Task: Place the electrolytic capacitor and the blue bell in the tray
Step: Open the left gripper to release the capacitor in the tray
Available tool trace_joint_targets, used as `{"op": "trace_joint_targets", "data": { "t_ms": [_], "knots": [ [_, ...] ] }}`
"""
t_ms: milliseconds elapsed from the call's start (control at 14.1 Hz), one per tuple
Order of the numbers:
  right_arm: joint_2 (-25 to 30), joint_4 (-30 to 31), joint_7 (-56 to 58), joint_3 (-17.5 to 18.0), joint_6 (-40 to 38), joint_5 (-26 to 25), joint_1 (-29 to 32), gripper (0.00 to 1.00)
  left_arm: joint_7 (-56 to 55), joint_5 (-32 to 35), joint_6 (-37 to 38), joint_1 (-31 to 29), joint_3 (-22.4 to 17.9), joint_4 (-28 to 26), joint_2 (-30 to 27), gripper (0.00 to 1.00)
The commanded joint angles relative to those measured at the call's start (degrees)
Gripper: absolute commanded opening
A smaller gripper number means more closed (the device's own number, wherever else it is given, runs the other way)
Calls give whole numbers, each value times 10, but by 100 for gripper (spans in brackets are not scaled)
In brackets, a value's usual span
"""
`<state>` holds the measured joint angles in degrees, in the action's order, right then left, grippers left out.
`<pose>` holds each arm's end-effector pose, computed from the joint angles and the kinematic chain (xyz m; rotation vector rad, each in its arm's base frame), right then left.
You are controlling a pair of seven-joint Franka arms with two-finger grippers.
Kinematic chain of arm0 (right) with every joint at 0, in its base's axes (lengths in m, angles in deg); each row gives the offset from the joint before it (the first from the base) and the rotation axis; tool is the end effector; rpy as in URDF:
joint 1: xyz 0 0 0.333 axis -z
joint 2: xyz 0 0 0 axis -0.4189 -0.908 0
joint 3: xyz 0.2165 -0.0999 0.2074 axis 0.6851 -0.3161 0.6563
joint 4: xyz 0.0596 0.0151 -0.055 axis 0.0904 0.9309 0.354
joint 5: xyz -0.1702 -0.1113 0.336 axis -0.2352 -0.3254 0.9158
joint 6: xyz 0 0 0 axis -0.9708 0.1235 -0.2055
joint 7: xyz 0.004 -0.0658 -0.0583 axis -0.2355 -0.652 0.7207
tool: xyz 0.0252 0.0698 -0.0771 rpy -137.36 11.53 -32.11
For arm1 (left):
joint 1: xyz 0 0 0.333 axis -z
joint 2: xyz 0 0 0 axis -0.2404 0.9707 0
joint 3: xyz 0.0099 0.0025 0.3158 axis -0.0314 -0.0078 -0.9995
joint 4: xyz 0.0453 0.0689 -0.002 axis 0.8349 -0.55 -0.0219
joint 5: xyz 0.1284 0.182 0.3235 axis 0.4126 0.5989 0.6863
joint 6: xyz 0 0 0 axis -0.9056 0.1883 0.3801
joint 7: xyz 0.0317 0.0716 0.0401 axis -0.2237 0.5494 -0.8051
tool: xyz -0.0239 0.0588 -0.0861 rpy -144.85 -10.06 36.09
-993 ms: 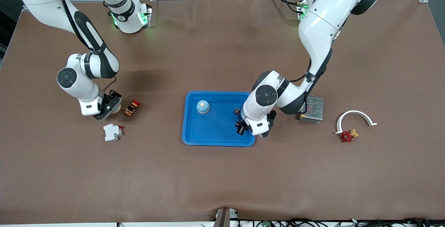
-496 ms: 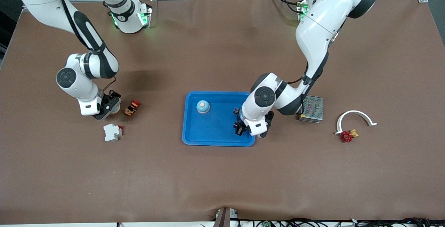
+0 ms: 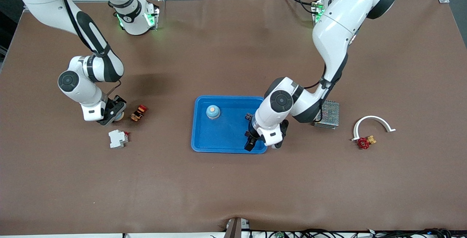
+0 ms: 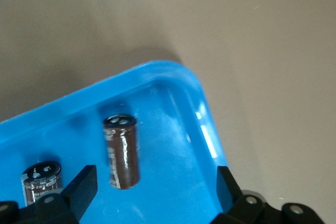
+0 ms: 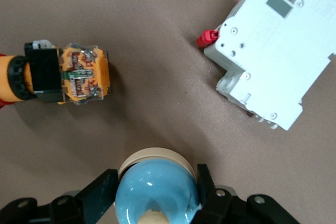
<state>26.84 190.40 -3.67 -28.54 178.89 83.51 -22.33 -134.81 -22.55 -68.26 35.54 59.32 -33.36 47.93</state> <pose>0.5205 -0.0249 0.1751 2.7767 1.3820 0.0147 0.6257 -0.4255 0.2309 2.4211 1.5625 -0.0413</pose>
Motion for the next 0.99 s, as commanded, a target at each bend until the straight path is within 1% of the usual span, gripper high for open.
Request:
{"op": "trace_joint_targets", "data": {
  "t_ms": [0, 284, 425, 567, 709, 780, 922],
  "knots": [
    [-6, 6, 2, 9, 9, -7, 14, 43, 60, 1, 56, -13, -3, 0, -41, 100],
    [-3, -6, -6, 12, 2, -5, 11, 43, 159, 2, 117, -29, -9, 2, -109, 100],
    [7, -12, -13, 19, -11, -4, 11, 43, 234, 4, 155, -40, -10, -3, -144, 100],
    [18, -27, -25, 22, -47, -3, 10, 43, 314, 3, 219, -52, -12, -2, -183, 100],
    [32, -43, -33, 22, -82, -1, 11, 42, 397, 3, 274, -83, -11, -3, -214, 100],
    [39, -57, -34, 23, -109, 10, 9, 42, 451, 3, 301, -94, -11, -3, -230, 100],
    [45, -103, -34, 23, -202, 47, 6, 42, 542, 3, 346, -121, -13, -2, -261, 100]
  ]
}}
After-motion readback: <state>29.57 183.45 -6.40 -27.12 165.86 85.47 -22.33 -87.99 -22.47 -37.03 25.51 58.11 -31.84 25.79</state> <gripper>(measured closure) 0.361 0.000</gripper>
